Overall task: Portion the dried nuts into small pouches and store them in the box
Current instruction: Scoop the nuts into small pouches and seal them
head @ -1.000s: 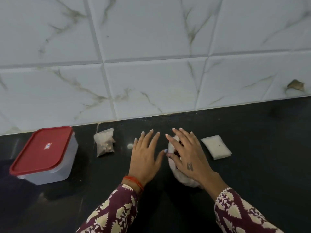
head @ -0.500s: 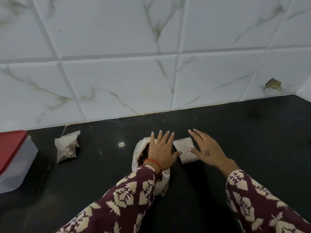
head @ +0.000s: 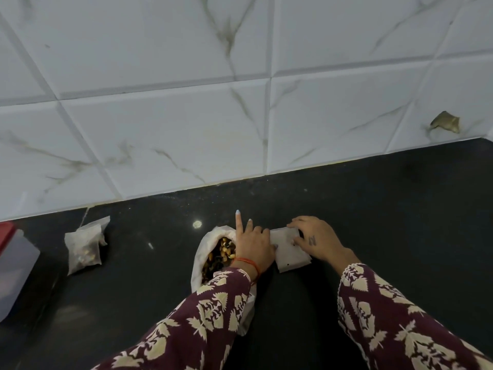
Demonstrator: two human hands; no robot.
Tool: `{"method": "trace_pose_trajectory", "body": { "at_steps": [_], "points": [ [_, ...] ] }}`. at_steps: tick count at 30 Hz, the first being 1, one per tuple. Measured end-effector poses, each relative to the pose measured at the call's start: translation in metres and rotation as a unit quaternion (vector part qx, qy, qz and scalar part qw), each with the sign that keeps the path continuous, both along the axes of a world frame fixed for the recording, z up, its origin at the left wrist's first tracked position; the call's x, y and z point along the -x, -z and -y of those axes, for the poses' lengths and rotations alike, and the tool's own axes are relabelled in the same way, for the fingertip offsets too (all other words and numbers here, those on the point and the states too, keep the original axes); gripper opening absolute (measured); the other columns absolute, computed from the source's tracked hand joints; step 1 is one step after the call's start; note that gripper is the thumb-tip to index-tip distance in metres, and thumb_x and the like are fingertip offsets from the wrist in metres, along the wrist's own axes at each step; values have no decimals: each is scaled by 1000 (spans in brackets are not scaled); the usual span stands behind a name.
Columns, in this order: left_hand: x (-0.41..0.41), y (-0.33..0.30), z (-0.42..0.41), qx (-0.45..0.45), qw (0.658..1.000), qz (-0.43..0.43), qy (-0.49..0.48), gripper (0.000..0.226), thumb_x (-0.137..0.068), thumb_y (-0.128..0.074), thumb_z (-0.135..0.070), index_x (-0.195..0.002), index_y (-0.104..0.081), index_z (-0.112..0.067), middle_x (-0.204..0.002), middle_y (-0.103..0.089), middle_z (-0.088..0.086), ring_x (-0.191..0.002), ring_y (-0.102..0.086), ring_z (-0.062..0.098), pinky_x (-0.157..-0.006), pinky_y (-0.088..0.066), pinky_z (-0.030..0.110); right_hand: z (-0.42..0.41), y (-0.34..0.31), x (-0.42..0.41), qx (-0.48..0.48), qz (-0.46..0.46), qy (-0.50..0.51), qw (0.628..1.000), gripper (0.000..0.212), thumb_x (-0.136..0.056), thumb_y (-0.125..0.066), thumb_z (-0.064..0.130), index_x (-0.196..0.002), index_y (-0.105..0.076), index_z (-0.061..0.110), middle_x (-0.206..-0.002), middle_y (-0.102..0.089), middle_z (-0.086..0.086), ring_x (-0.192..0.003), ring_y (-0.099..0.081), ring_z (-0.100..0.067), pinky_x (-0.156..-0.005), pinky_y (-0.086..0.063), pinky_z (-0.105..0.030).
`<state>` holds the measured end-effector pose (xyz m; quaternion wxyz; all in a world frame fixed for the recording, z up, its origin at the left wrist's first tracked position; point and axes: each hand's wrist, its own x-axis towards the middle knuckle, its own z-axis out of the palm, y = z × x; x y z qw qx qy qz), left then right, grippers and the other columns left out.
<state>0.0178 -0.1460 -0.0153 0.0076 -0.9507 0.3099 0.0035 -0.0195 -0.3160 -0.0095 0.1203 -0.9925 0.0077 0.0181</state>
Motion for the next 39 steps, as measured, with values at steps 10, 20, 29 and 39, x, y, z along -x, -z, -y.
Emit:
{"method": "trace_pose_trajectory", "body": {
  "at_steps": [10, 20, 29, 39],
  "points": [
    [2, 9, 1, 49, 999, 22, -9, 35, -81, -62, -40, -102, -68, -13, -99, -70, 5, -119, -55, 32, -104, 31, 51, -2, 12, 1, -18, 62, -16, 998, 44, -85, -61, 19, -128, -56, 19, -124, -58, -1, -115, -52, -18, -94, -40, -29],
    [3, 14, 4, 66, 995, 70, -17, 27, -64, -74, -37, -82, -68, -19, -69, -67, -4, -92, -67, 25, -111, 11, 55, -3, 20, 3, -26, 134, -25, 990, 22, -74, -69, 8, -96, -72, 11, -98, -61, -3, -85, -61, -20, -70, -47, -26],
    [3, 13, 6, 150, 984, 92, -24, 35, -50, -86, -26, -79, -67, -21, -56, -58, -9, -62, -63, 14, -110, -4, 54, -6, 15, 6, -61, 194, -14, 979, 14, -68, -72, 1, -76, -70, 13, -90, -66, -2, -80, -64, -21, -68, -52, -34],
    [23, -31, -7, 348, 936, 12, -41, 32, -85, -64, -22, -117, -64, -17, -96, -69, 3, -93, -64, 21, -112, -28, 49, -13, -41, 23, -166, 172, 59, 969, 7, -79, -73, 18, -85, -72, 23, -87, -67, 8, -80, -62, -8, -72, -48, -23]
  ]
}}
